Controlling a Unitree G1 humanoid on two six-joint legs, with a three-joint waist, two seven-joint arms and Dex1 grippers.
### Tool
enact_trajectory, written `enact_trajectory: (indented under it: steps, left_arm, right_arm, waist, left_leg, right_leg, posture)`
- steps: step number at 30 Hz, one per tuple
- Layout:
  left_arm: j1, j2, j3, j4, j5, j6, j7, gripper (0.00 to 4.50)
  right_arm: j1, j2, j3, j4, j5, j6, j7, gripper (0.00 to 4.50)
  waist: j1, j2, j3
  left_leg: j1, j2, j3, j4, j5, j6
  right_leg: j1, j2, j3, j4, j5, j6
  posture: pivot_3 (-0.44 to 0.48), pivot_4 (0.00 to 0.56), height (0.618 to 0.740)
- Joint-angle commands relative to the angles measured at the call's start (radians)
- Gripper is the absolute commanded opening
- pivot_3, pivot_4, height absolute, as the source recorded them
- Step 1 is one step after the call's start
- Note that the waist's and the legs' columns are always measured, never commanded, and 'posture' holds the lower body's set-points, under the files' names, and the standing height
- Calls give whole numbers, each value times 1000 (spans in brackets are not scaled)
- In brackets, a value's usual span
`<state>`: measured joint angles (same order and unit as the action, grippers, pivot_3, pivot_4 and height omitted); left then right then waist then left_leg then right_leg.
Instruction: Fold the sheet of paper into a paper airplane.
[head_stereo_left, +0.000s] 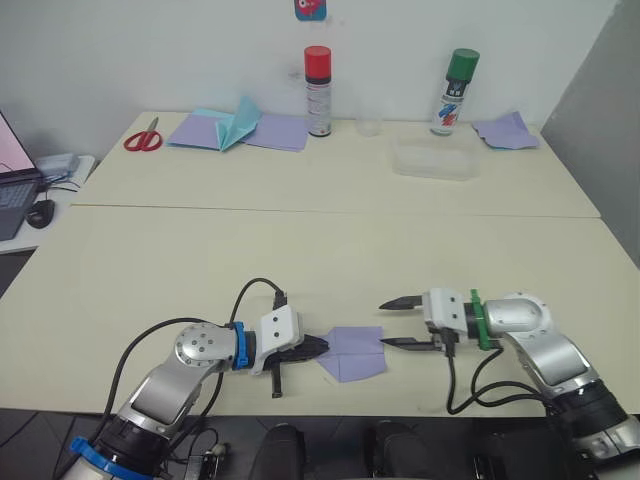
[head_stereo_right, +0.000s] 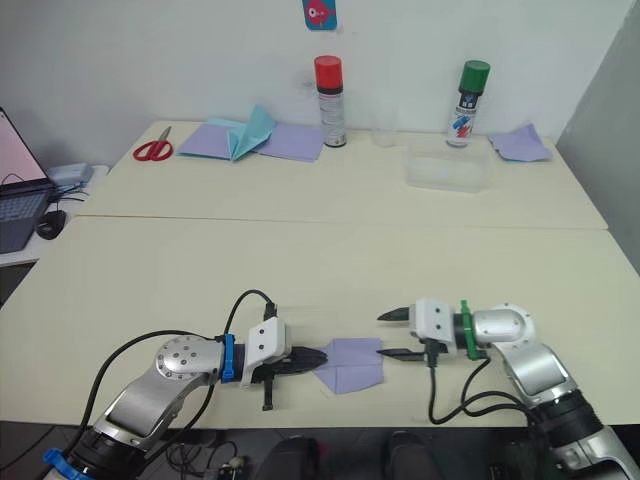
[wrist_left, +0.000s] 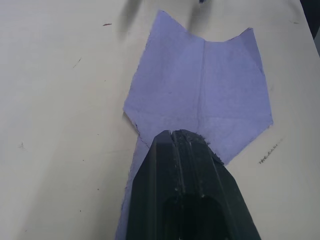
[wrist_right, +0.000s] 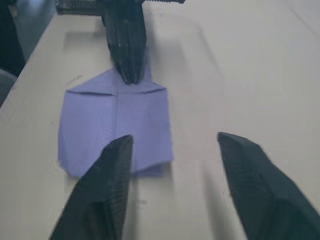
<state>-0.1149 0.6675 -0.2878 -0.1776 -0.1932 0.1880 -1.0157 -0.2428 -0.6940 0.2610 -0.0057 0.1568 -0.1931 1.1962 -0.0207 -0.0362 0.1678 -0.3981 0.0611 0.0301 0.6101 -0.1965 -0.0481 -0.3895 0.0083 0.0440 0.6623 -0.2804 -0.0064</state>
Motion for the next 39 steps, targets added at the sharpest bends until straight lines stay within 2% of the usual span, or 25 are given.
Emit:
enact_trajectory:
  steps: [1, 8, 27, 39]
  left_arm:
    - [18, -5, -21, 30, 23, 28, 1, 0]
    - [25, -7, -18, 10, 20, 42, 8, 0]
    - [19, -10, -14, 15, 27, 42, 3, 0]
    - [21, -15, -20, 13, 30, 38, 5, 0]
  right_arm:
    - [21, -48, 13, 82, -61, -247, 59, 2732]
    - [4, 8, 52, 158, -109, -397, 29, 2732]
    - [-9, 63, 111, 145, -110, -382, 21, 2732]
    - [-45, 100, 136, 200, -189, -418, -52, 2732]
  waist:
    - [0, 0, 0]
    - [-7, 1, 0]
    - [-6, 1, 0]
    - [-7, 0, 0]
  left_leg:
    - [0, 0, 0, 0, 0, 0]
    - [2, 2, 1, 0, 0, 0]
    - [2, 2, 0, 0, 0, 0]
    - [3, 2, 1, 0, 0, 0]
  right_leg:
    - [0, 0, 0, 0, 0, 0]
    - [1, 0, 1, 1, 0, 0]
    - [1, 0, 1, 2, 1, 1]
    - [2, 0, 1, 2, 1, 1]
  posture:
    - [0, 150, 740]
    - [0, 150, 740]
    - [0, 150, 740]
    - [0, 150, 740]
